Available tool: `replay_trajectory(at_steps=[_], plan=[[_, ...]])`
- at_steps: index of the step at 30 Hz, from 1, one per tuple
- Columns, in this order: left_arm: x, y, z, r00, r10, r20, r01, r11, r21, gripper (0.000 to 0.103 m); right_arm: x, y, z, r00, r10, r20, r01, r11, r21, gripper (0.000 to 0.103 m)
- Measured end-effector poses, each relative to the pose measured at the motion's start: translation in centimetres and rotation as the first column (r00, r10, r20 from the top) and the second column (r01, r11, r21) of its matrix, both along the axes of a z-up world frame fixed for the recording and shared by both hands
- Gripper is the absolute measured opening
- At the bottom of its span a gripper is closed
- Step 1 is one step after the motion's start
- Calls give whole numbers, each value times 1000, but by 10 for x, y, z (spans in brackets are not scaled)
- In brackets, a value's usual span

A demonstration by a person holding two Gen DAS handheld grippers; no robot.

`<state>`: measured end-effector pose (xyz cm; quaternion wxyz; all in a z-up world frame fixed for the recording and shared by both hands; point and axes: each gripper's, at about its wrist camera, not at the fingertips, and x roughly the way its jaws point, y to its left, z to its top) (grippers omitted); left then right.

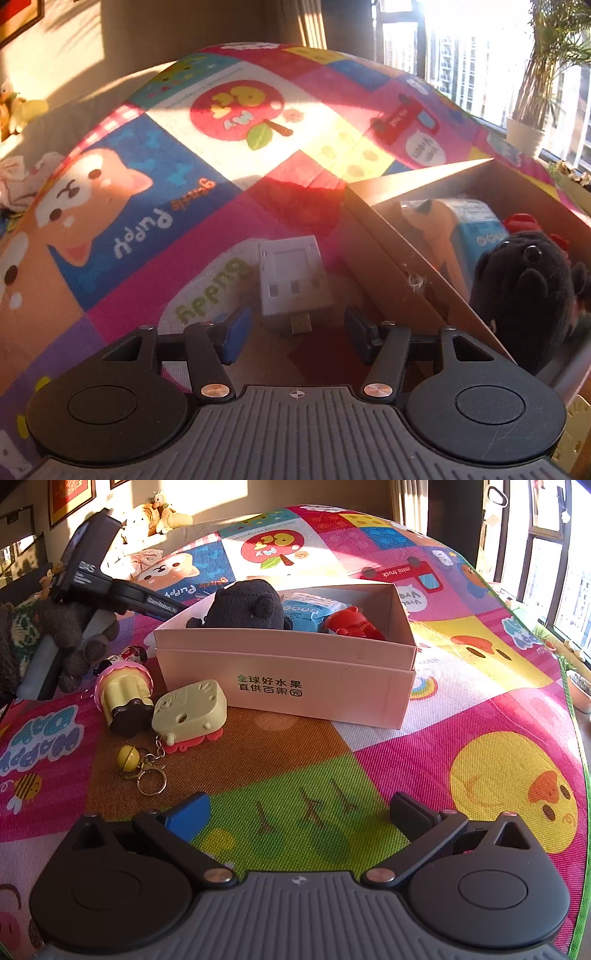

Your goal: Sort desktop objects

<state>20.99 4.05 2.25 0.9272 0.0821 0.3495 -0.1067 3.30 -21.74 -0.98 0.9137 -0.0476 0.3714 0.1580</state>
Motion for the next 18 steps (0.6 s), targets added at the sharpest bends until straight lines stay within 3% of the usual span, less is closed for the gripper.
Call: replay_trajectory(at_steps=[2,5,6,7,10,15,18], plan=[[9,-1,-2,1000,25,-15,-26,999,-36,65,0,0,0,1000,0,0,0,1000,0,103],[24,0,-7,996,84,-27,-85,996,-26,65,0,0,0,1000,0,0,0,1000,0,103],[27,0,-8,995,88,-35,-89,996,-22,63,0,0,0,1000,0,0,0,1000,-1,103],[28,1,-9,995,90,-46,-91,996,-23,54,0,0,0,1000,0,0,0,1000,-1,103],[18,7,-5,995,95,-38,-97,994,-42,53,0,0,0,1000,0,0,0,1000,-1,103],[-37,20,19,995,88,45,-85,994,-70,53,0,0,0,1000,0,0,0,1000,-1,103],[-89,24,31,996,57,67,-48,990,-133,52,0,0,0,1000,0,0,0,1000,-2,103]])
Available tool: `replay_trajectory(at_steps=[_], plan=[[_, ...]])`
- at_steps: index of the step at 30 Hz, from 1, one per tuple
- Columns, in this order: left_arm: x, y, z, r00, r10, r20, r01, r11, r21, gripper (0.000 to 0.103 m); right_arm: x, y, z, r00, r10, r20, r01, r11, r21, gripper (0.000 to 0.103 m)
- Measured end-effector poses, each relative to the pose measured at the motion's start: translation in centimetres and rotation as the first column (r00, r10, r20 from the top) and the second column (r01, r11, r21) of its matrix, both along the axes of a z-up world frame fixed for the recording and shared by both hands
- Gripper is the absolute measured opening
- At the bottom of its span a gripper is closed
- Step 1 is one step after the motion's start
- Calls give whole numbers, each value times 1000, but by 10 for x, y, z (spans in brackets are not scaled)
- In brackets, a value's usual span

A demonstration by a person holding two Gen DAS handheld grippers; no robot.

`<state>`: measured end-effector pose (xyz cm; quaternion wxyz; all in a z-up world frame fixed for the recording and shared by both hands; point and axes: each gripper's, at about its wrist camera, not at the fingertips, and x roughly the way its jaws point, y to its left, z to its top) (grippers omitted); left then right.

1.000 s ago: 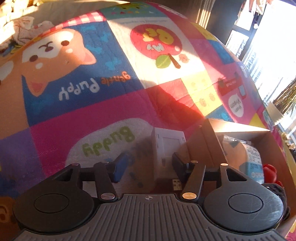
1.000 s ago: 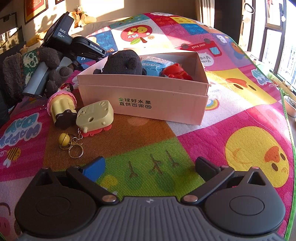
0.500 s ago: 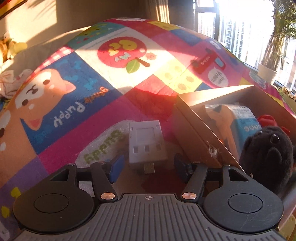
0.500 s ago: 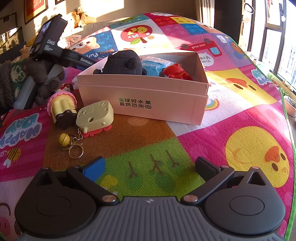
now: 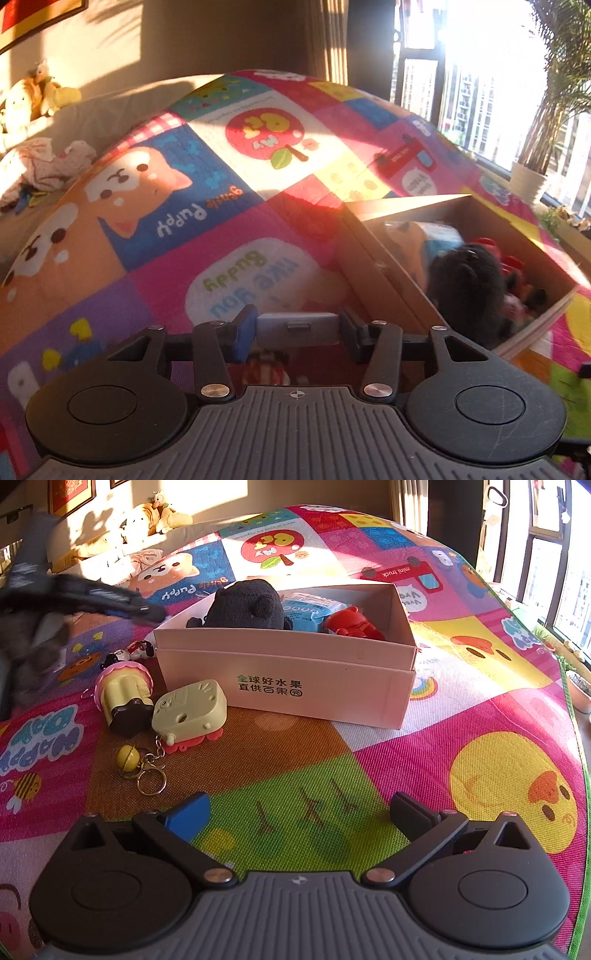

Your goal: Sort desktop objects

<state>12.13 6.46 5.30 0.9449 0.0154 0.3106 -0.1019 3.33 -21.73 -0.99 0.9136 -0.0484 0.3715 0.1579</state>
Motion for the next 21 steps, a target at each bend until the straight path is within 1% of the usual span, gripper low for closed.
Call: replay_trajectory(at_steps=[2,4,6,7,9,11,12,13,15,17,19,21], plan=[[-34,0,0,1000,-27,5,27,999,-32,52,0,0,0,1000,0,0,0,1000,-2,103],[-63,0,-4,999,-50,-9,49,997,-51,52,0,0,0,1000,0,0,0,1000,-2,103],[-87,2,-12,997,-67,-24,66,997,-51,53,0,0,1,1000,5,-3,-5,1000,-6,103],[-96,3,-16,998,-60,-30,59,998,-37,53,0,1,3,1000,19,-6,-19,1000,-7,103],[-108,9,-23,999,-12,-37,13,1000,14,55,-1,5,8,997,71,2,-71,997,-3,103],[-112,17,-27,998,55,-36,-52,996,68,56,-3,11,16,995,97,40,-97,995,0,103],[-112,22,-27,996,86,-31,-84,993,83,55,-2,17,21,992,114,57,-114,993,0,103],[-112,28,-27,993,114,-27,-111,990,90,56,-2,23,25,989,127,74,-127,992,-1,103],[-111,36,-23,990,140,-23,-139,988,63,58,5,38,29,983,155,100,-154,988,-22,103],[-116,40,-17,991,131,-16,-131,991,6,64,12,52,29,977,188,99,-184,982,-50,90],[-123,40,-10,995,104,-2,-104,993,-50,74,22,67,27,973,224,65,-220,974,-54,85],[-126,37,-5,997,78,10,-77,994,-82,76,30,78,23,973,228,43,-225,972,-65,76]])
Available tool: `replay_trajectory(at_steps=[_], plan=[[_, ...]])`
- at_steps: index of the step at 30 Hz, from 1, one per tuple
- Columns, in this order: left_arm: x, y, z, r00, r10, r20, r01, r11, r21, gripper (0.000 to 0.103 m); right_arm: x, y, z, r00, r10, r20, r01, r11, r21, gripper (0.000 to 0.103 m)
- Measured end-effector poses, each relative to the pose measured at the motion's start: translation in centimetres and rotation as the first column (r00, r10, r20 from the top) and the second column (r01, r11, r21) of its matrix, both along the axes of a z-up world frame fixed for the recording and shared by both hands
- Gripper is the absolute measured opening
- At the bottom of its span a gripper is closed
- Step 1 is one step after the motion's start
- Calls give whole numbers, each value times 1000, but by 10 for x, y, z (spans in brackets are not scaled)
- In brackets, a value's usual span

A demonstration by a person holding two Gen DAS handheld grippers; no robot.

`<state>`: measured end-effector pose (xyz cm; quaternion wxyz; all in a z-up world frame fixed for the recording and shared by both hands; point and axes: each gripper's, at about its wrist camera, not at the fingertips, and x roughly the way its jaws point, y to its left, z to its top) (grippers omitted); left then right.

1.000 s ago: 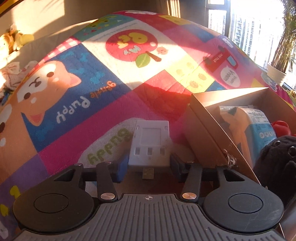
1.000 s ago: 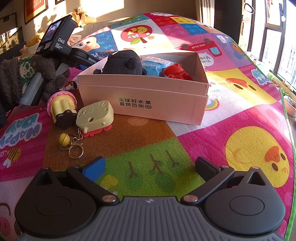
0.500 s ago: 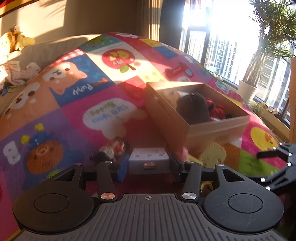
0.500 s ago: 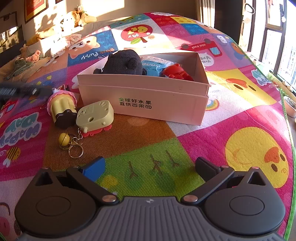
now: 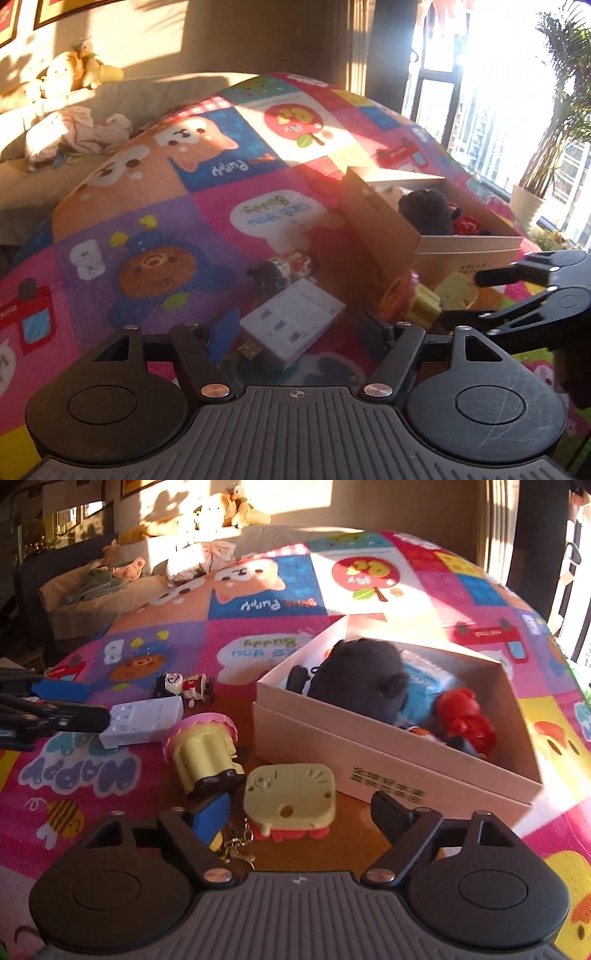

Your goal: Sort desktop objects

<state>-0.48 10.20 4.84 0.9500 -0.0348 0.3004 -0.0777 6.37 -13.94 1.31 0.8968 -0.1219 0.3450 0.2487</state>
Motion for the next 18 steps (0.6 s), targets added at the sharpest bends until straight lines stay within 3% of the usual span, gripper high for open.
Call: replay_trajectory(at_steps=[1,2,9,16,18], plan=[[-2,-3,2,1000,-13,5,13,1000,-10,77,3,3,-1,1000,-2,-12,2,1000,-12,59],[-2,-6,4,1000,-24,9,24,1000,-18,77,6,4,-1,999,2,-37,-2,1000,-15,56],[5,-48,6,985,-166,38,168,985,-38,87,-24,-39,27,1000,-7,-22,9,997,78,56],[28,-101,-8,972,-230,39,229,973,30,88,-50,-81,10,995,-101,-27,103,991,82,57],[30,-111,-8,965,-260,35,259,965,30,90,-53,-90,1,992,-120,-27,122,988,91,72]])
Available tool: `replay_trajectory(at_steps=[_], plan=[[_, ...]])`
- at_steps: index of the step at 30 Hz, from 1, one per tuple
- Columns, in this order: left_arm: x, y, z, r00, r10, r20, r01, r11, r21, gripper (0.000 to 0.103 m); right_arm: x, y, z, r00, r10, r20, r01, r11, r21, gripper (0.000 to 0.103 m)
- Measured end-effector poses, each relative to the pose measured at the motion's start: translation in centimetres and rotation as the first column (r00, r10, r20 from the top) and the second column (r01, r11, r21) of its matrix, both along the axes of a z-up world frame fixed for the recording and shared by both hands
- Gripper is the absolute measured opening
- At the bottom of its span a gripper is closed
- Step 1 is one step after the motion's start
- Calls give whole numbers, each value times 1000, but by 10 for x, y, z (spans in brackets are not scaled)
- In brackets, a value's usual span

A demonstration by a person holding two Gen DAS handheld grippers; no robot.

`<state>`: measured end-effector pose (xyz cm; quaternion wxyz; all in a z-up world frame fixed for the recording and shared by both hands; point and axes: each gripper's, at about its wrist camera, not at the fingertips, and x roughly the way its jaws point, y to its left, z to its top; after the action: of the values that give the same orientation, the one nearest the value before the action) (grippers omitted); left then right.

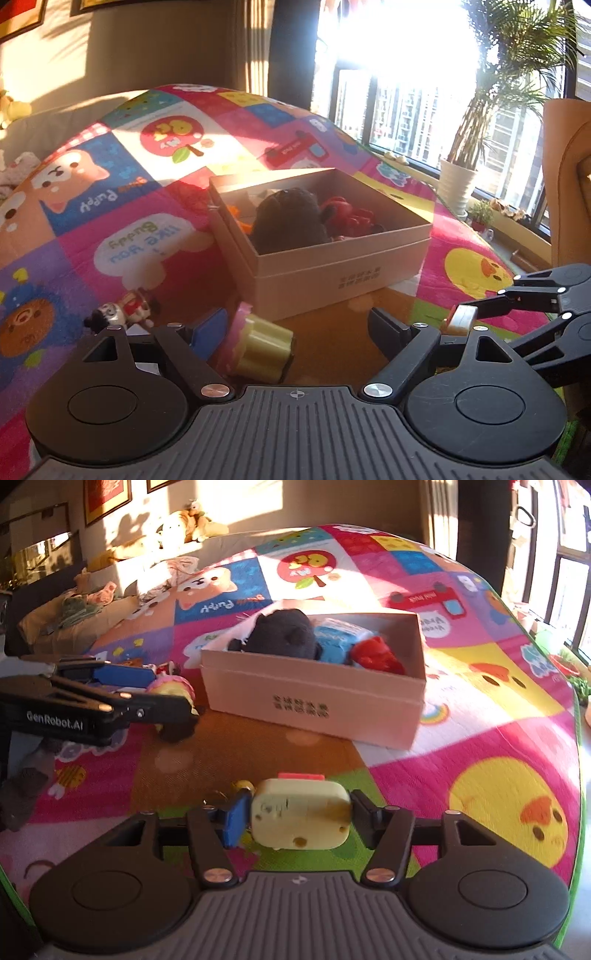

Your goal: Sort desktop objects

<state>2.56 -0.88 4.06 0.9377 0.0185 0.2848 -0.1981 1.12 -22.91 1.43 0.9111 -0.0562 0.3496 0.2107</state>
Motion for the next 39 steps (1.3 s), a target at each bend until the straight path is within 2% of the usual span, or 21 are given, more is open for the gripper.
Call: replay_trajectory(at_steps=[1,2,3,6,9,11,13,16,23,26,28,32,36,39], plan=[[0,-5,0,1000,-16,2,16,1000,4,90,1,-3,-5,1000,-15,-5,15,1000,5,84],[-1,-10,1,999,-36,5,36,999,7,91,1,-6,-10,999,-32,-11,32,999,20,88],[-2,-13,1,999,-53,6,53,999,5,91,2,-9,-16,999,-38,-31,40,998,43,89],[-8,-23,1,993,-121,7,121,993,-8,93,0,-11,-17,999,-28,-18,29,998,57,90],[-12,-28,1,977,-212,-19,211,976,-54,94,1,-12,-17,999,-23,-24,25,997,67,91],[-16,-29,2,972,-236,-15,235,969,-76,95,1,-12,-18,999,-20,-25,21,997,68,93],[-18,-26,3,979,-202,-4,202,978,-59,96,1,-12,-18,999,-18,-27,19,997,69,94],[-12,-20,1,995,-99,-15,99,995,-13,96,1,-10,-17,999,-13,-29,15,997,70,96],[17,-39,-15,996,-17,-91,19,1000,19,96,1,-4,-17,999,-4,-33,5,1000,29,98],[27,-51,-21,995,-8,-100,10,1000,22,87,-5,-1,-13,999,0,-50,-1,1000,-16,98],[27,-56,-24,996,4,-91,0,999,51,61,-15,-1,-9,999,-2,-42,0,999,-38,98],[11,-52,-22,997,-12,-79,17,998,61,61,-30,-4,-6,999,-22,-40,20,999,-42,98],[-19,-38,-15,997,-34,-72,40,996,79,61,-30,-3,-9,996,-31,-88,27,999,-42,94],[-39,-20,-14,995,-18,-102,26,996,80,61,-32,-1,-7,996,-35,-85,30,998,-64,80]])
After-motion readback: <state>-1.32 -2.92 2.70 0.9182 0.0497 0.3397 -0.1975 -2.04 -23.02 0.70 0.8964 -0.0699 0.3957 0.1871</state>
